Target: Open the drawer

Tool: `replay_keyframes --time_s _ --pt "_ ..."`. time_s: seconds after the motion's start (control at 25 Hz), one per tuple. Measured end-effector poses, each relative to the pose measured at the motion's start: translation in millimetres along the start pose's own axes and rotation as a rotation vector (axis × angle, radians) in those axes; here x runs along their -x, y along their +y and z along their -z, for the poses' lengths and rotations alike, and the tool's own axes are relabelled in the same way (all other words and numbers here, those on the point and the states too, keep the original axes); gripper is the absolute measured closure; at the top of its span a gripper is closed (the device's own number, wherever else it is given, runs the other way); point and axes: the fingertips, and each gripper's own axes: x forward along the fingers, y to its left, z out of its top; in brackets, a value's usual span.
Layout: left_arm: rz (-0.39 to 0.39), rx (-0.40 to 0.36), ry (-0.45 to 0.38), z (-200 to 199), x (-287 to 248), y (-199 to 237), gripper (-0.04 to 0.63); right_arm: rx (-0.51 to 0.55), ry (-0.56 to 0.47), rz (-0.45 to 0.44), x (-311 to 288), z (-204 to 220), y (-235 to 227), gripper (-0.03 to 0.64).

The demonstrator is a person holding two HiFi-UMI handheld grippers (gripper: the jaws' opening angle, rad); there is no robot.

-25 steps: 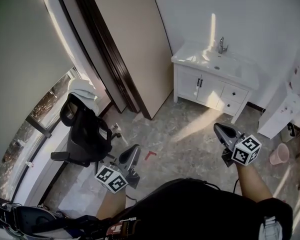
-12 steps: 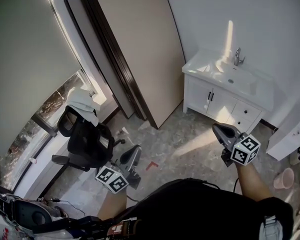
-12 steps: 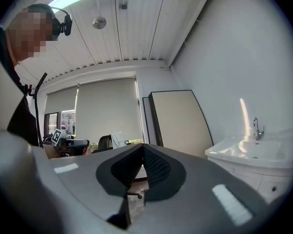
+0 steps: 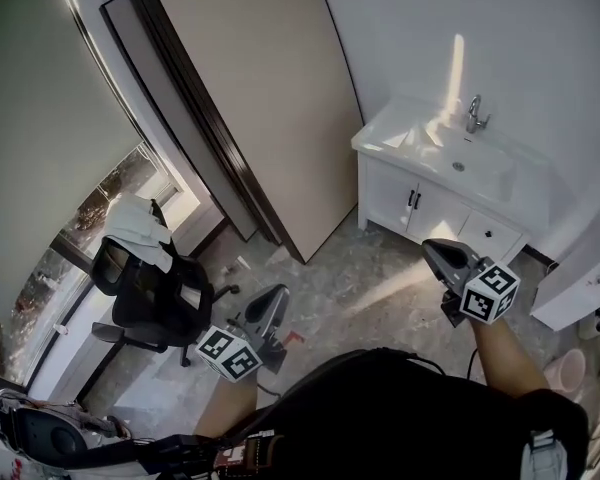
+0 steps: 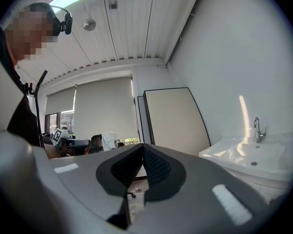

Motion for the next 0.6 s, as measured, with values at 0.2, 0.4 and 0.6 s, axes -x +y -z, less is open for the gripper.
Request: replay_keyframes --time_s 0.2,0.4,0.6 --pt "0.045 0.006 0.014 -1.5 -36.0 25.3 0.604 -0.006 0.005 0.046 -13.0 2.1 -31.0 0.615" --pt "0.108 0.033 0.018 -8.8 -66.8 75.0 0.604 -0.001 0.005 0.124 -44.4 0.3 -52.4 0.615" --pt "0.184 0.043 0.039 -35.9 -94.0 140.5 0.604 0.007 -0.01 0.205 -98.7 -15.2 -61.0 0.615"
